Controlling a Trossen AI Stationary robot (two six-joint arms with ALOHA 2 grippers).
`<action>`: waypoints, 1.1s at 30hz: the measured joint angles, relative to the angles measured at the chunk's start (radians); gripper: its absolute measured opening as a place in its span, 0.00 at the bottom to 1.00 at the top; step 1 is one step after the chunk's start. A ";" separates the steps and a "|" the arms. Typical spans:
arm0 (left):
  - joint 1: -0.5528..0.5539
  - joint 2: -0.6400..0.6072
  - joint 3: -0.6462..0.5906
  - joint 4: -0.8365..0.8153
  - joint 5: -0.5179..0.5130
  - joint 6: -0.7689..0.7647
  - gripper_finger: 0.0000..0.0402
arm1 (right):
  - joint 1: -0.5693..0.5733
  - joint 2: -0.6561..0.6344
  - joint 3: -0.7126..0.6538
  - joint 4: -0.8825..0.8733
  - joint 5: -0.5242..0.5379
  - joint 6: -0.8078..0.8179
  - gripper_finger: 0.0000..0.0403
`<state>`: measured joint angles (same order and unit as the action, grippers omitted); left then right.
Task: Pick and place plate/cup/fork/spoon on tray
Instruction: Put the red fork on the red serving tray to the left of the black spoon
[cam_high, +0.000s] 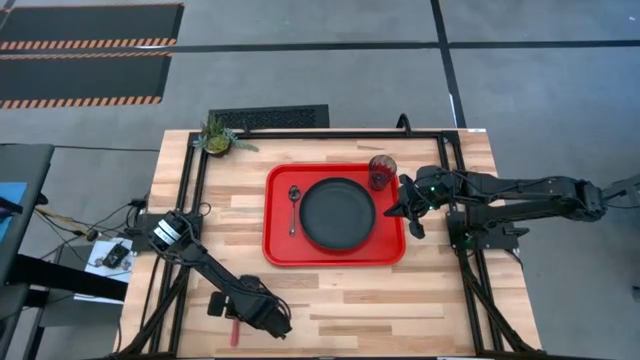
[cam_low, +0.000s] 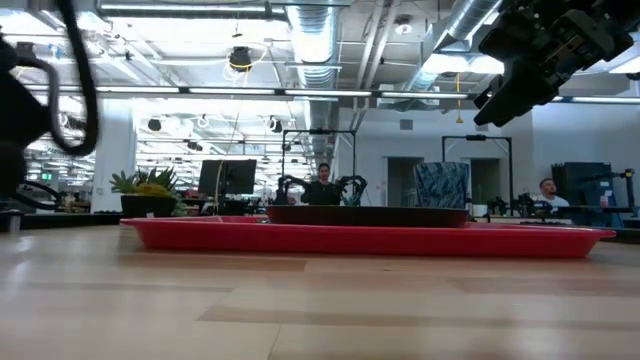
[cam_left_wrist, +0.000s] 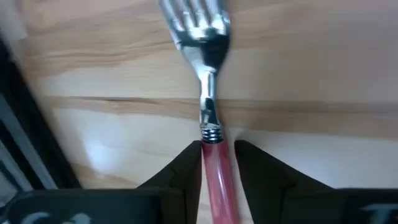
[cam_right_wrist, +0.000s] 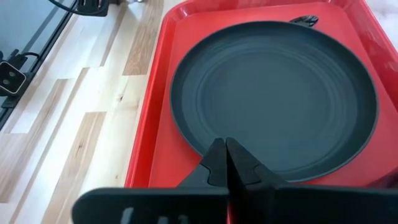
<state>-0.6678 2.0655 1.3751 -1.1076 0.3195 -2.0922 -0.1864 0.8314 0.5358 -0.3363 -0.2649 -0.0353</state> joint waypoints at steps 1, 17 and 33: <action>0.004 0.000 0.007 0.007 -0.006 0.010 0.24 | 0.000 0.000 0.000 0.000 0.000 0.000 0.01; 0.037 -0.025 0.128 0.028 -0.132 -0.117 0.38 | 0.000 0.000 0.000 0.000 0.000 -0.019 0.01; -0.018 -0.116 0.125 -0.097 -0.356 -0.159 0.30 | 0.000 0.000 0.000 0.001 0.000 -0.018 0.03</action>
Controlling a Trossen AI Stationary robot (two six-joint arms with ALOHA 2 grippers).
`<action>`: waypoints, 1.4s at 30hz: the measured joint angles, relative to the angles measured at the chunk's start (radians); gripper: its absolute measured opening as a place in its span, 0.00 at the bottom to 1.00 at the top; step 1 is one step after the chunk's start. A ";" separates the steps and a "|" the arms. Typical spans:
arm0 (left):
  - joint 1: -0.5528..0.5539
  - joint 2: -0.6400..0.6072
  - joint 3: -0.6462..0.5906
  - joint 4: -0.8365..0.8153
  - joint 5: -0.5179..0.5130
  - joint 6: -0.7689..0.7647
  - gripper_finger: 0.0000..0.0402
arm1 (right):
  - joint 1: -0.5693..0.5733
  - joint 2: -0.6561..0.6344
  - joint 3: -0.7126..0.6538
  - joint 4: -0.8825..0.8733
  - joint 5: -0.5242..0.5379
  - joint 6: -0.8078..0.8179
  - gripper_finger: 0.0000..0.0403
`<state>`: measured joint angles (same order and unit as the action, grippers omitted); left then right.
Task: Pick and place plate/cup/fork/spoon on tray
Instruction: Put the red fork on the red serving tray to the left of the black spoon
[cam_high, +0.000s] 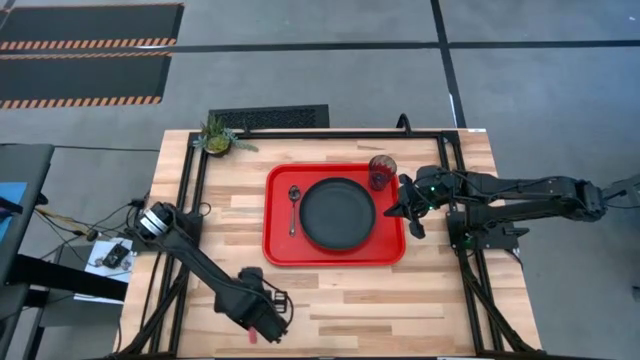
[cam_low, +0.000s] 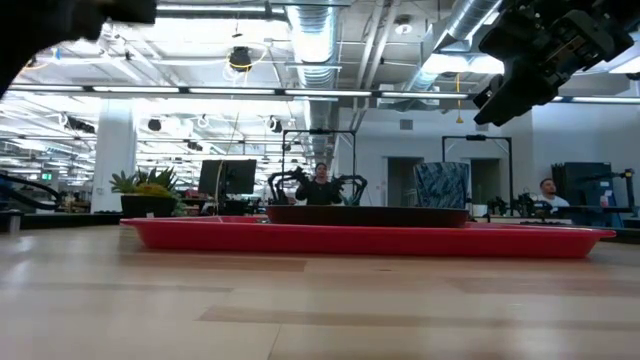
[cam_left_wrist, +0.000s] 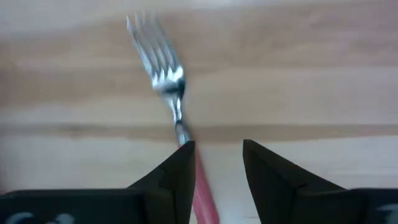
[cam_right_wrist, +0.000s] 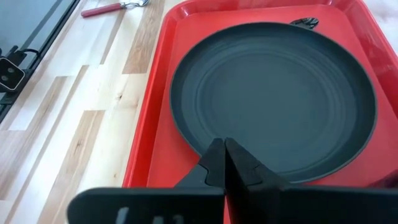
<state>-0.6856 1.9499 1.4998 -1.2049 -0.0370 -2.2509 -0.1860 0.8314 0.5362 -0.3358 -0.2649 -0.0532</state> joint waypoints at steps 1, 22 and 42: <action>0.000 -0.015 0.000 -0.015 -0.026 0.016 0.29 | 0.000 0.000 0.000 0.000 0.000 0.000 0.03; -0.049 -0.191 -0.247 0.243 -0.012 0.005 0.17 | 0.000 0.000 0.000 0.001 0.000 0.000 0.03; -0.043 -0.188 -0.474 0.567 0.052 -0.031 0.35 | 0.000 0.000 0.000 0.023 0.000 0.007 0.03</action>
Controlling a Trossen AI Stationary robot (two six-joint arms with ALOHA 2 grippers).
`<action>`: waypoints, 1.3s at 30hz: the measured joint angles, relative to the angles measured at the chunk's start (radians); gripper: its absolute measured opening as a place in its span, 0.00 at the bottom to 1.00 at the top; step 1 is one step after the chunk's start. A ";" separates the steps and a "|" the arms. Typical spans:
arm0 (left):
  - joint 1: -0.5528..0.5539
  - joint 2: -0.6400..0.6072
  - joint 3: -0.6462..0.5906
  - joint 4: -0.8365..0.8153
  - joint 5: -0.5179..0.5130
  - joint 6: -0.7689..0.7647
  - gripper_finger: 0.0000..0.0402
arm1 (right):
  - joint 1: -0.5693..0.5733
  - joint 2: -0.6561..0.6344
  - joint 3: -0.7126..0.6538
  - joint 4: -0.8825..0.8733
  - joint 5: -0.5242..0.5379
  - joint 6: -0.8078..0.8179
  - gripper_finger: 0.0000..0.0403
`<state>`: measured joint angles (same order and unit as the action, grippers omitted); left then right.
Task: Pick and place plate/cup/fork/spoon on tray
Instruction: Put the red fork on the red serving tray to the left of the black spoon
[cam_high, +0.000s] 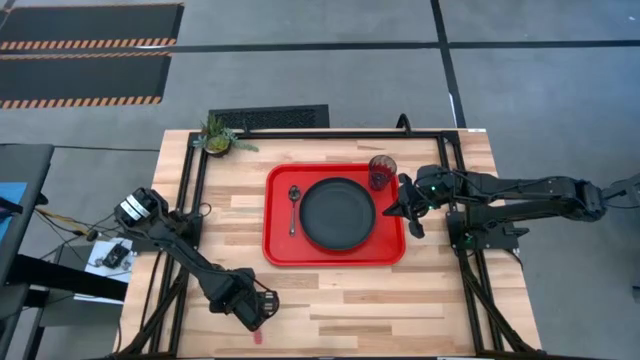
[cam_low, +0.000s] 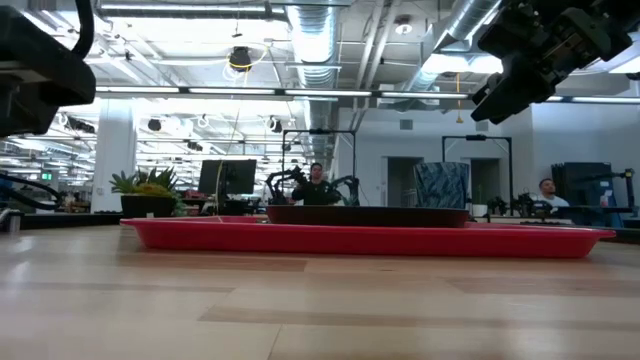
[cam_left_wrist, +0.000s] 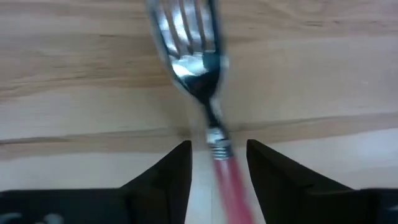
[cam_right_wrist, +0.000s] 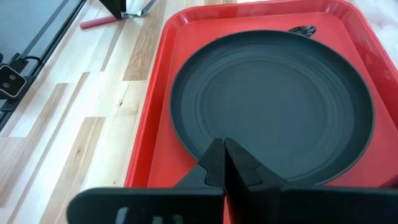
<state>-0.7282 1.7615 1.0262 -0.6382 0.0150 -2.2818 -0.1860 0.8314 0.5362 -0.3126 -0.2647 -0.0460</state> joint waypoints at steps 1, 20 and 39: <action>0.002 0.000 -0.005 0.008 0.000 0.000 0.34 | 0.000 0.000 0.000 0.000 0.000 0.003 0.03; -0.001 -0.020 -0.057 0.075 -0.014 0.026 0.03 | 0.000 0.000 0.000 0.000 0.005 0.003 0.03; 0.276 -0.322 -0.058 -0.113 -0.194 0.307 0.03 | 0.000 0.001 0.000 0.014 0.005 0.001 0.03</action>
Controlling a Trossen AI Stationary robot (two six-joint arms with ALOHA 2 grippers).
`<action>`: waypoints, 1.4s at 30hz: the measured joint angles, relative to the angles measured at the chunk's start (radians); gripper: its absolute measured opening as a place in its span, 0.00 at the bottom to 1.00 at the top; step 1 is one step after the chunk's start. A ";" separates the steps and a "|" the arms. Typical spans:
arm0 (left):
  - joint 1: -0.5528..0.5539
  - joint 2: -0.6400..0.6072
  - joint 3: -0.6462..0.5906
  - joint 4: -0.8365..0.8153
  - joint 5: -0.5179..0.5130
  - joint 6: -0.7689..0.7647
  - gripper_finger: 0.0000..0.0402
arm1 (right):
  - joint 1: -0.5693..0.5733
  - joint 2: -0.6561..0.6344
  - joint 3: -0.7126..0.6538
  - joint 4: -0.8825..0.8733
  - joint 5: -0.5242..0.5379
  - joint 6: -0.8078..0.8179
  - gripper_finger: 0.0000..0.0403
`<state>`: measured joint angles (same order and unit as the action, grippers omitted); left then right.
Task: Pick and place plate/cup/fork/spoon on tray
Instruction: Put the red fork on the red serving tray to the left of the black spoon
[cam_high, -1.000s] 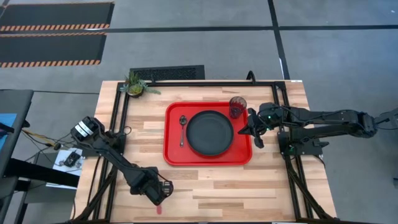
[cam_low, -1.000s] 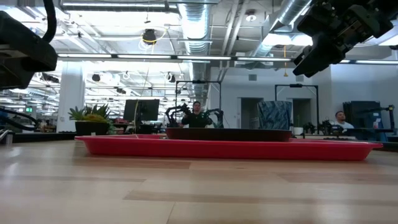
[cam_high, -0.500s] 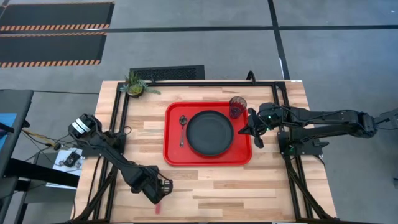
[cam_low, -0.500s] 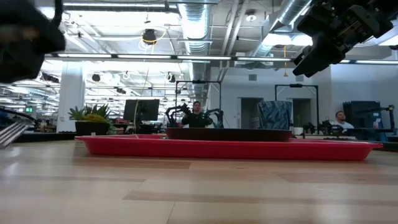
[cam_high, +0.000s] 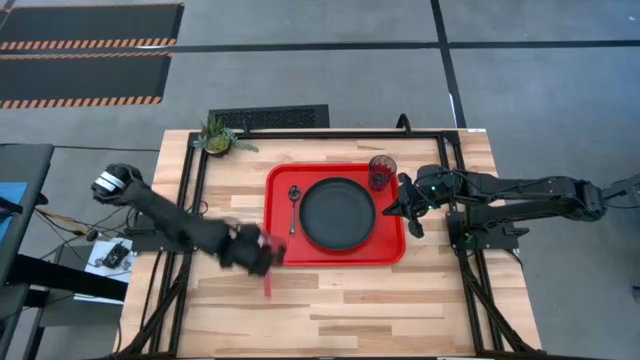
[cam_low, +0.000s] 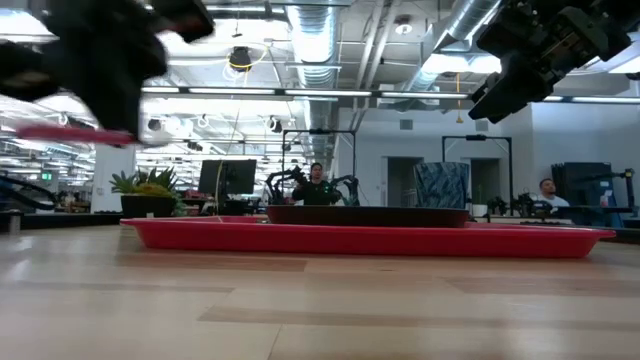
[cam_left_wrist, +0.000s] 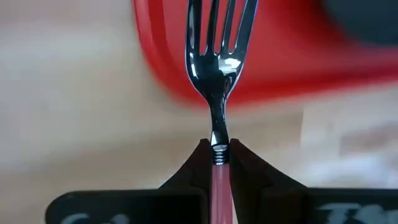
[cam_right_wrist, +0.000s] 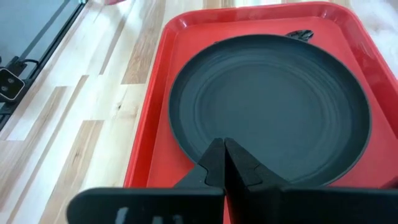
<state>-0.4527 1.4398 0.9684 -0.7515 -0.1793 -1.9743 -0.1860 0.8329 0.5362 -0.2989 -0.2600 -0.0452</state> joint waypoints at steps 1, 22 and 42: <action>0.046 -0.010 0.000 -0.022 0.002 0.055 0.03 | 0.000 0.001 0.000 -0.001 0.000 0.000 0.03; 0.781 0.113 -0.006 0.101 0.181 0.959 0.03 | -0.008 0.007 0.000 0.009 0.056 0.019 0.03; 0.781 0.273 -0.004 0.162 0.257 0.921 0.03 | -0.066 0.007 0.000 0.018 0.052 0.037 0.03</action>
<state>0.3286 1.7129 0.9642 -0.5893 0.0780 -1.0529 -0.2516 0.8394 0.5362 -0.2808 -0.2077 -0.0078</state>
